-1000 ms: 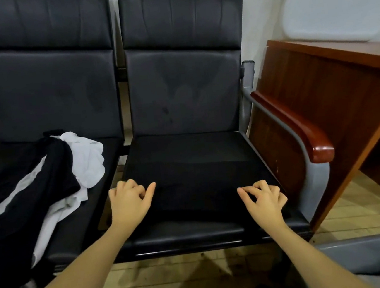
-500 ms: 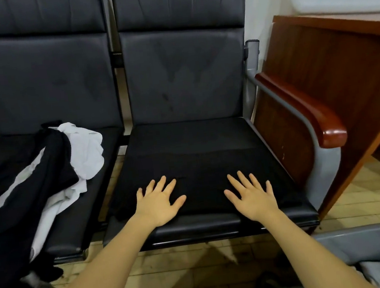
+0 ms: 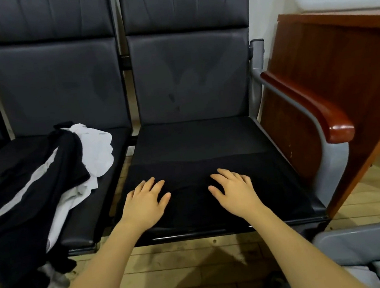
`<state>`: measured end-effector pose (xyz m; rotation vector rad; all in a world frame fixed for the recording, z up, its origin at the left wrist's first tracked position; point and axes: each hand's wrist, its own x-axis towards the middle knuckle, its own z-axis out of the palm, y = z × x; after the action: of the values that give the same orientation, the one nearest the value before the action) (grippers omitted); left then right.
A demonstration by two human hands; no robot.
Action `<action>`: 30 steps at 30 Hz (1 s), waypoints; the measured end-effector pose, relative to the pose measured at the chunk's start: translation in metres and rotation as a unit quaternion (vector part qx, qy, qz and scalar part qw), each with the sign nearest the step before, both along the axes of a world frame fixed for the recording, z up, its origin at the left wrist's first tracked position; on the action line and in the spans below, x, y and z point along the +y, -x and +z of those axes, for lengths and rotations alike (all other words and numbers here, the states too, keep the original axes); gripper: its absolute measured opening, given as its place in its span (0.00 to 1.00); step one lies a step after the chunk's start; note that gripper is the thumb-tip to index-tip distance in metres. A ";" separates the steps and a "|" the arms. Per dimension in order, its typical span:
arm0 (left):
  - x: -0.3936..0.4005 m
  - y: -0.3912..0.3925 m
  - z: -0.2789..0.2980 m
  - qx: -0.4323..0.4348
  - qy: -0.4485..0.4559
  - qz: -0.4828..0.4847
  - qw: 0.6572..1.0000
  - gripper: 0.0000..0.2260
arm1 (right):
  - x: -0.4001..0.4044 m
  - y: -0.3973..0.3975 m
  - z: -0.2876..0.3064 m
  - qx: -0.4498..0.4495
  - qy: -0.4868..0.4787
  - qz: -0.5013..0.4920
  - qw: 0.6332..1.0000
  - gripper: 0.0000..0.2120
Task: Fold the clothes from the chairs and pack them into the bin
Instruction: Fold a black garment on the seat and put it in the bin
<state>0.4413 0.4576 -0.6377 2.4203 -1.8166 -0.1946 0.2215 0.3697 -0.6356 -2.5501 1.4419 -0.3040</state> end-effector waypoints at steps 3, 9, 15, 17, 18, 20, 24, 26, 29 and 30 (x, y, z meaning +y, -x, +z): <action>0.003 -0.017 -0.010 0.029 -0.072 0.020 0.997 0.27 | -0.004 -0.025 -0.008 -0.004 -0.028 0.049 0.998 0.24; 0.017 -0.046 -0.022 0.104 -0.088 0.048 0.990 0.28 | -0.017 -0.040 -0.024 0.085 -0.079 0.043 0.992 0.26; 0.023 -0.064 -0.021 0.104 -0.007 0.077 0.992 0.26 | -0.024 -0.033 -0.016 0.035 -0.046 0.043 0.997 0.23; 0.017 -0.063 -0.017 0.146 0.038 0.102 0.983 0.25 | -0.026 -0.032 -0.013 0.012 -0.037 0.032 0.999 0.22; 0.013 -0.063 -0.016 0.157 0.051 0.115 0.980 0.25 | -0.028 -0.033 -0.013 0.004 -0.035 0.027 0.999 0.22; 0.005 -0.062 -0.015 0.159 0.057 0.137 0.976 0.24 | -0.030 -0.035 -0.014 0.002 -0.037 0.029 0.999 0.22; -0.005 -0.060 -0.013 0.157 0.090 0.164 0.970 0.23 | -0.029 -0.040 -0.021 0.043 -0.040 0.050 0.997 0.23; -0.007 -0.058 -0.013 0.156 0.134 0.170 0.964 0.21 | -0.027 -0.040 -0.022 0.054 -0.039 0.045 0.997 0.24; -0.007 -0.059 -0.015 0.170 0.195 0.150 0.954 0.19 | -0.025 -0.042 -0.024 0.076 -0.041 0.047 0.995 0.24; -0.006 -0.060 -0.014 0.183 0.221 0.145 0.947 0.18 | -0.024 -0.044 -0.024 0.083 -0.040 0.050 0.995 0.24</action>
<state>0.5008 0.4520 -0.6514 2.1206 -1.1807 -0.1717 0.2657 0.3458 -0.6597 -2.6229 1.3446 -0.0197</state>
